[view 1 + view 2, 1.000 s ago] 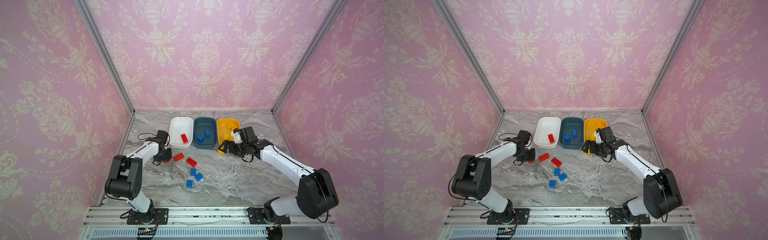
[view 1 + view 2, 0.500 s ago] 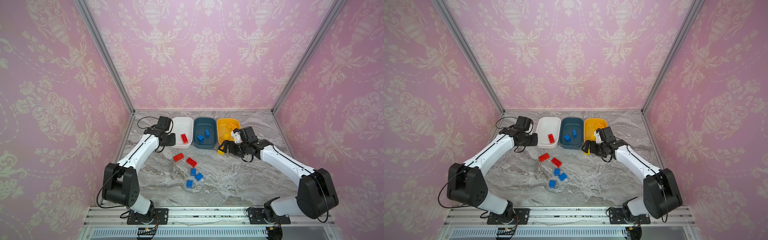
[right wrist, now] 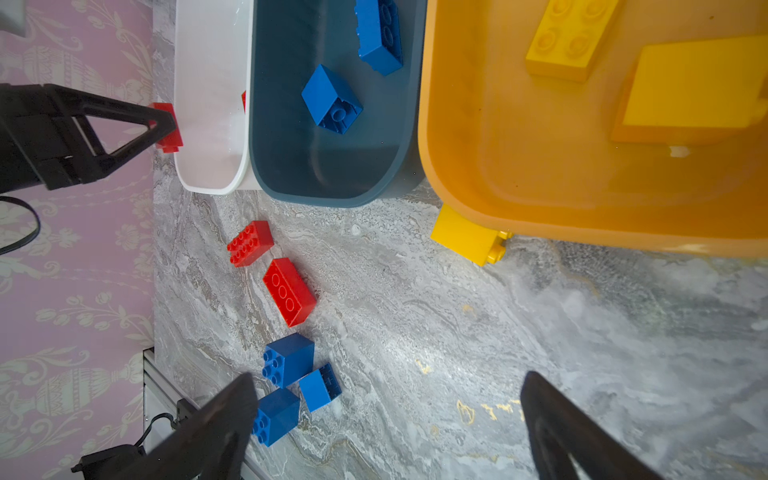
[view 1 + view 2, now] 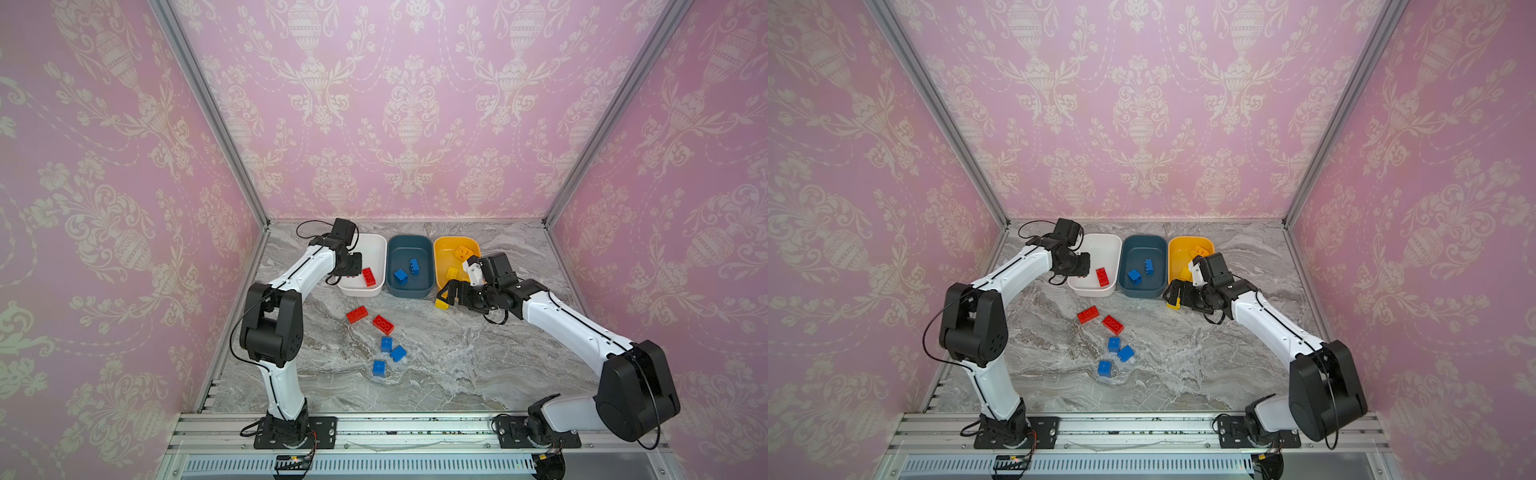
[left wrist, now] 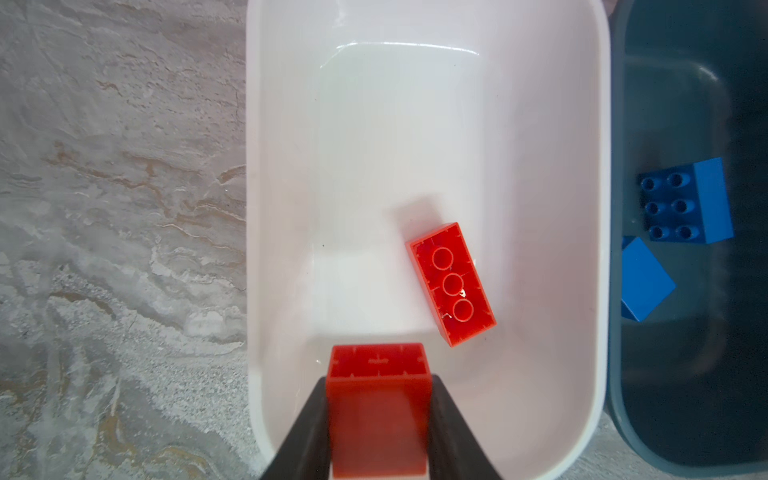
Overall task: Sort the legos into containers by color
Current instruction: 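Carry the tall red brick over the white tub and open the left gripper, then move the left gripper down onto a red 2x4 brick beside the white tub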
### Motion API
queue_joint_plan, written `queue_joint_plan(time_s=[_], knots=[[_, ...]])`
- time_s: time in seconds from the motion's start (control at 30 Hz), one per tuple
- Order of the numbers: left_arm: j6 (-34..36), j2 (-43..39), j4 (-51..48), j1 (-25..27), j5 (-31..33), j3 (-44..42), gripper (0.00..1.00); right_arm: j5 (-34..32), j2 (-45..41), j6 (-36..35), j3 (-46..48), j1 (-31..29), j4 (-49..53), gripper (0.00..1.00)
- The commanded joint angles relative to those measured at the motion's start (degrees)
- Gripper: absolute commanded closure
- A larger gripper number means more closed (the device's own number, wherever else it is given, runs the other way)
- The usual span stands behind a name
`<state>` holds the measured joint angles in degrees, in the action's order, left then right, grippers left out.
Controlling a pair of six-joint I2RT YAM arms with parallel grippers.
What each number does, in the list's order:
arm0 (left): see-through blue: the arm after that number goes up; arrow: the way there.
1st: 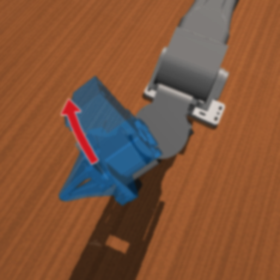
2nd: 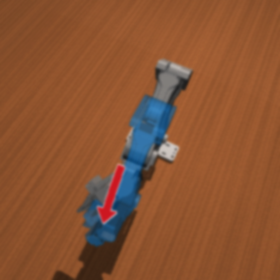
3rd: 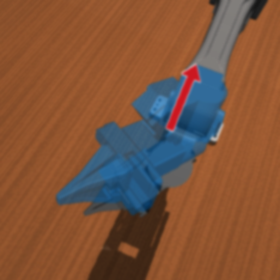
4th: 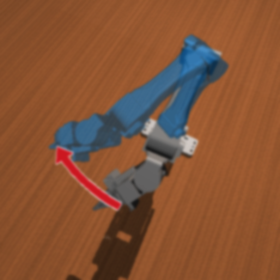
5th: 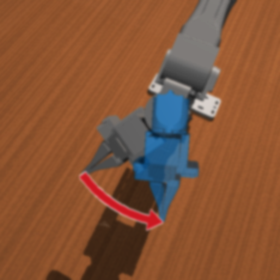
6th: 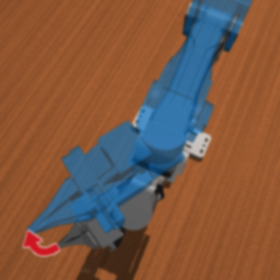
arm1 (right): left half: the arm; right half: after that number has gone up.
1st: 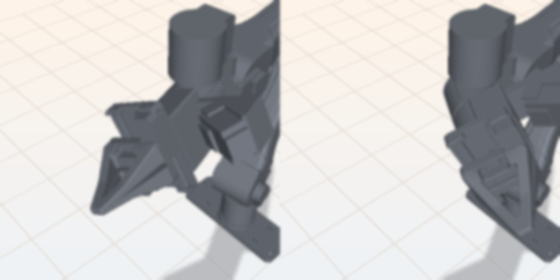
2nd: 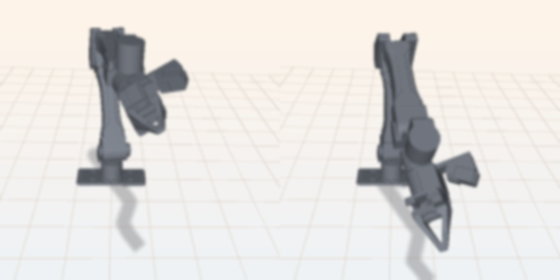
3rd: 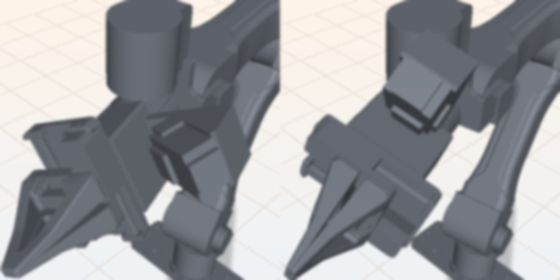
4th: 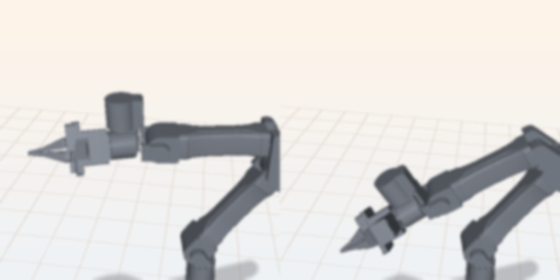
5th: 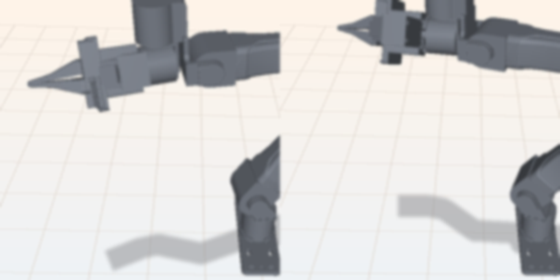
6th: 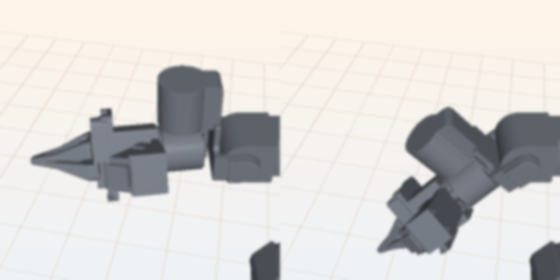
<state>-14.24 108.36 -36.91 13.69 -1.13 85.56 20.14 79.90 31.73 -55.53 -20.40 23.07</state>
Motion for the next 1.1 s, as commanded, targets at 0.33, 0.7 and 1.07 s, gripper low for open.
queue_joint_plan(time_s=[0.33, 0.7, 1.07], knots=[[1.58, 4.11, 1.66, 0.19, -0.63, 1.19, 0.40, -0.37, -1.95, 0.79, 0.49, -0.28, 1.52, 0.00], [2.28, 0.06, 2.06, 1.56, 0.07, -0.21, 0.07, -0.26, -1.68, 1.21, 0.52, -0.34, 0.87, 0.00], [1.40, -10.04, 3.15, 2.59, -1.74, -8.29, 0.01, -0.15, -1.86, 1.31, 0.69, -0.34, 1.03, 0.00]])
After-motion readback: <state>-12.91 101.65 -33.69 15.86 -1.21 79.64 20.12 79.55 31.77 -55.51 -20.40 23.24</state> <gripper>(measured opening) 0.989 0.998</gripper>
